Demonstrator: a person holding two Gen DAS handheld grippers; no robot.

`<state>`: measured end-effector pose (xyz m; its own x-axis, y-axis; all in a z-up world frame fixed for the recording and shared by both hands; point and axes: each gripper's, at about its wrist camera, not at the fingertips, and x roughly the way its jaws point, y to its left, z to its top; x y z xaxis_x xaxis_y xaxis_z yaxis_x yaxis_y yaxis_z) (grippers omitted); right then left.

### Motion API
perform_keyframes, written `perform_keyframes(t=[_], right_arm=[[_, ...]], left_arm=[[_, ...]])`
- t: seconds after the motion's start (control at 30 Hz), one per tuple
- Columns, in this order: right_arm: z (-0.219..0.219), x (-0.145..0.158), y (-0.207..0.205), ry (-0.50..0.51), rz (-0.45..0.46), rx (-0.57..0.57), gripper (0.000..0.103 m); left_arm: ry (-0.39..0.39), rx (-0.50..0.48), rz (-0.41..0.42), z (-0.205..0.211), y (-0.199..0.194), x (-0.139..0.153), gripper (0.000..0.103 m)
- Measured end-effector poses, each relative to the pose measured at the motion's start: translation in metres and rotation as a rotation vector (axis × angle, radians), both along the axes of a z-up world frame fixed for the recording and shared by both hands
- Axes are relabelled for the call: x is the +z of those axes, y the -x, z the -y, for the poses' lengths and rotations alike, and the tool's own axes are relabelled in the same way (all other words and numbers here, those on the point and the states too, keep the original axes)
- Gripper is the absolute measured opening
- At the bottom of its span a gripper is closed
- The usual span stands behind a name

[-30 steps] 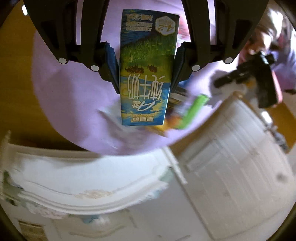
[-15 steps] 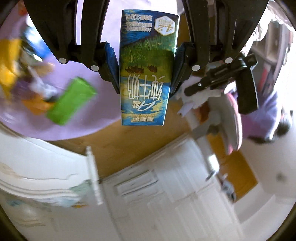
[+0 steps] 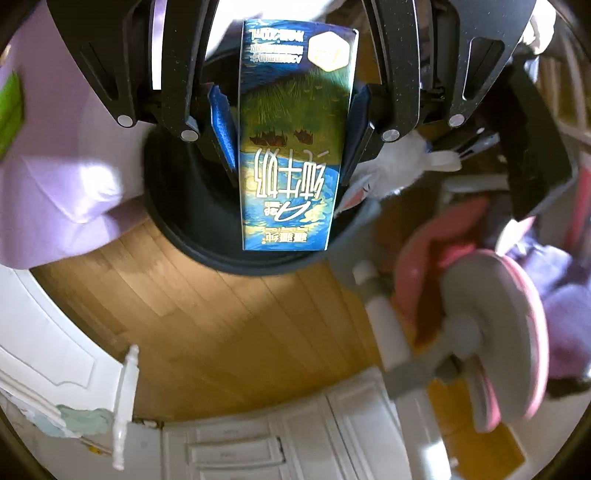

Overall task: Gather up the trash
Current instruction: 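Carry the plush toy and carton over the bin and open both grippers, then grasp the green packet with the left gripper while the right grasps the yellow packet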

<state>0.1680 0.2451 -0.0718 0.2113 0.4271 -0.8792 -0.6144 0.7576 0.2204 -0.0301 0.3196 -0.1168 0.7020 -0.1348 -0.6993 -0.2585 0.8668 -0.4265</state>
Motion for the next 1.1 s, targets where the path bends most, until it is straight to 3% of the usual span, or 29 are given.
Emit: perform_keyframes(t=[0.33, 0.43, 0.53, 0.6, 0.83, 0.97, 1.1], right_arm=[[-0.016, -0.024, -0.012, 0.04, -0.017, -0.014, 0.051], [-0.016, -0.025, -0.012, 0.048, -0.022, -0.012, 0.051], [-0.016, -0.026, -0.014, 0.036, -0.032, -0.02, 0.054], [-0.011, -0.022, -0.015, 0.008, -0.032, -0.029, 0.061], [0.027, 0.005, -0.005, -0.178, -0.036, -0.064, 0.062], [0.071, 0.035, 0.015, -0.298, 0.031, -0.085, 0.062], [0.133, 0.063, 0.034, -0.389, 0.121, -0.151, 0.072]], left_arm=[[0.005, -0.034, -0.044, -0.008, -0.005, -0.026, 0.044], [-0.012, -0.038, -0.056, -0.003, -0.005, -0.024, 0.048], [-0.042, -0.031, -0.067, 0.0, -0.006, -0.019, 0.061], [-0.063, -0.023, -0.062, 0.001, -0.004, -0.014, 0.072], [-0.095, -0.045, -0.03, 0.012, 0.0, 0.011, 0.072], [-0.116, -0.098, 0.022, 0.039, -0.004, 0.041, 0.072], [-0.134, -0.183, 0.069, 0.078, -0.017, 0.069, 0.072]])
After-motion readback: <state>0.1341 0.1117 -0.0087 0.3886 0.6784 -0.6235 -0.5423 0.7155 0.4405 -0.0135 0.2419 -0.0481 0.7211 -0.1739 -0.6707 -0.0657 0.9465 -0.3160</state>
